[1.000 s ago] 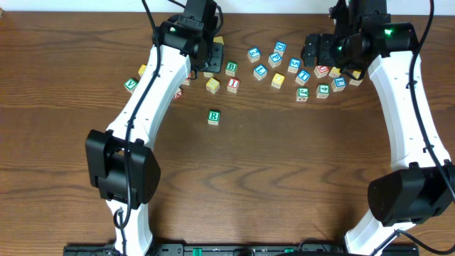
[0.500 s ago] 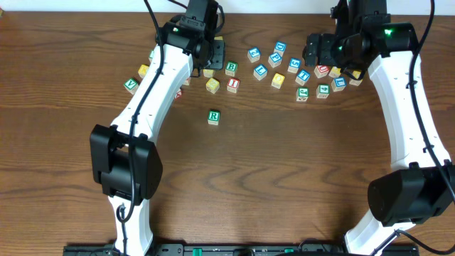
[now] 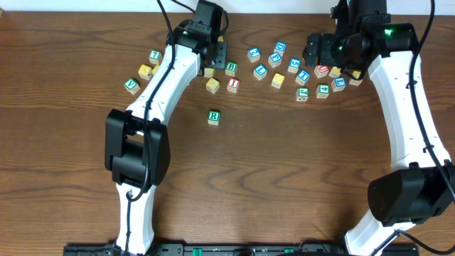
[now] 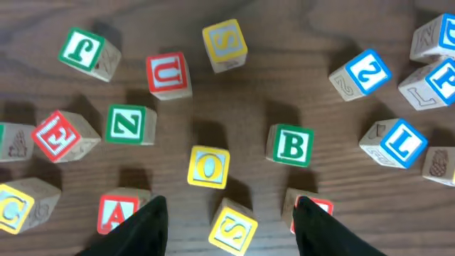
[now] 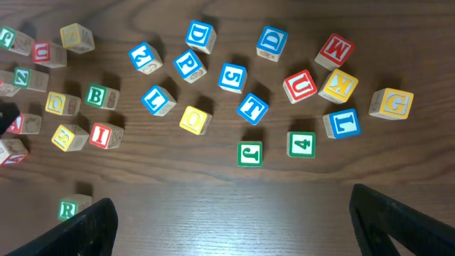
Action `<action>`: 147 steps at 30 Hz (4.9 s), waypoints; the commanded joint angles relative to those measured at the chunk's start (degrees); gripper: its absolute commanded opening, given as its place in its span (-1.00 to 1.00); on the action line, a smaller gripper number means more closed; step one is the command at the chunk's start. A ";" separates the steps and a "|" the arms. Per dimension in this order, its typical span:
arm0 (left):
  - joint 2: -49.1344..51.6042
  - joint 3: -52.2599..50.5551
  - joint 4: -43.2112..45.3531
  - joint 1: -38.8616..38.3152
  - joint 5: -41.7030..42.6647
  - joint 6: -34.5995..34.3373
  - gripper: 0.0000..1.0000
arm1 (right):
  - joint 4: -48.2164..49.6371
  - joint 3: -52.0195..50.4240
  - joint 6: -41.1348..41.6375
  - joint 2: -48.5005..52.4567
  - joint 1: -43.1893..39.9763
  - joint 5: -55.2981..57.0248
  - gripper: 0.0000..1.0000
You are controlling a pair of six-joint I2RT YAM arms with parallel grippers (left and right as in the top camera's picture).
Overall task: Spell out ROBOT
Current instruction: 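Lower the left gripper onto the yellow O block and close, then carry the yellow O block toward the green R block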
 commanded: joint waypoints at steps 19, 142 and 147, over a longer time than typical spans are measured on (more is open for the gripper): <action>8.57 -0.55 3.69 1.90 -1.01 4.81 0.19 | -0.07 1.01 0.61 0.09 -0.04 0.46 0.98; -5.97 -28.26 3.06 -13.97 1.62 -8.66 -0.38 | -0.24 1.01 0.59 0.09 0.81 0.46 0.99; -5.97 -29.22 4.63 -13.97 1.62 -8.66 -0.37 | -0.26 1.01 0.61 0.09 0.81 0.46 0.98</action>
